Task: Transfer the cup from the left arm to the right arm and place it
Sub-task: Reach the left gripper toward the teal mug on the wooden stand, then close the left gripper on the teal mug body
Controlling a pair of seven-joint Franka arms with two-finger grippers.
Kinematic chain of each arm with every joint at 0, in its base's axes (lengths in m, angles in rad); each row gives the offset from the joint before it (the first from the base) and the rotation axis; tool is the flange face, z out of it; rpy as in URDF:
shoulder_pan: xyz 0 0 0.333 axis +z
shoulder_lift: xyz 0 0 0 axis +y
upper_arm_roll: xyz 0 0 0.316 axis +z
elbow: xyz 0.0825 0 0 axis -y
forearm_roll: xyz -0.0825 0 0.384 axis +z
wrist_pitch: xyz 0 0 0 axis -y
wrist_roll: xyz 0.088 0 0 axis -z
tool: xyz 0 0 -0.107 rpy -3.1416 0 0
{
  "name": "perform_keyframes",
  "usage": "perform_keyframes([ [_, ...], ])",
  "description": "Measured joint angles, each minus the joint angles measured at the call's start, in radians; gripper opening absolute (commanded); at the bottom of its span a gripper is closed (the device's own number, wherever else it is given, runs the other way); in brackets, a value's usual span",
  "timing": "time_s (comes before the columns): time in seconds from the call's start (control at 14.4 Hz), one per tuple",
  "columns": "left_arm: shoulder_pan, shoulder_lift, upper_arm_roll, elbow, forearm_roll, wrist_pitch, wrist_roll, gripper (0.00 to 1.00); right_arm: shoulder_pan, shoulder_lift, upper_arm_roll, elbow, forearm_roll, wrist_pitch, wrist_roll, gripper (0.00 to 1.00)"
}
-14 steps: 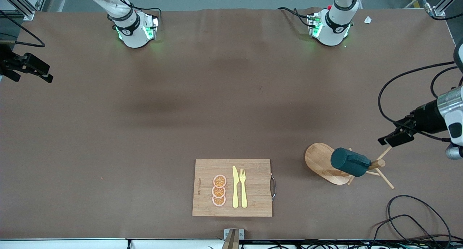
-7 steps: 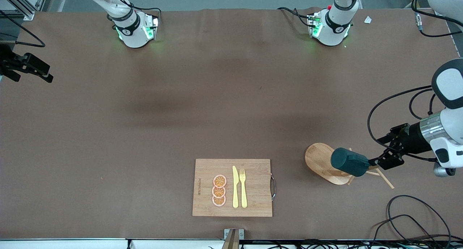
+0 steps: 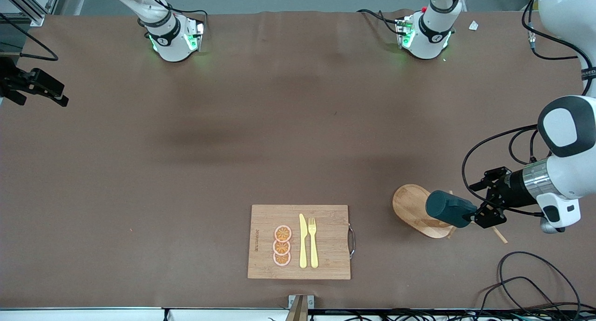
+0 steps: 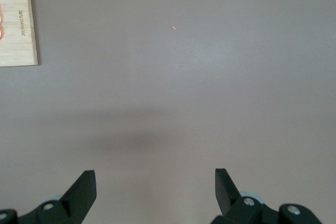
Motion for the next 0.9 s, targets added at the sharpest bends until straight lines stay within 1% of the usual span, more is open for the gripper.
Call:
perform_keyframes([
  [0.35,-0.008,0.035,-0.001,0.0,-0.04,0.02,-0.032,1.0,0.0,0.0,0.0,0.0,0.001,0.0,0.0,1.0],
  [0.9,-0.008,0.069,-0.001,0.001,-0.043,0.036,-0.039,1.0,0.0,0.0,0.0,0.0,0.001,0.0,0.0,1.0],
])
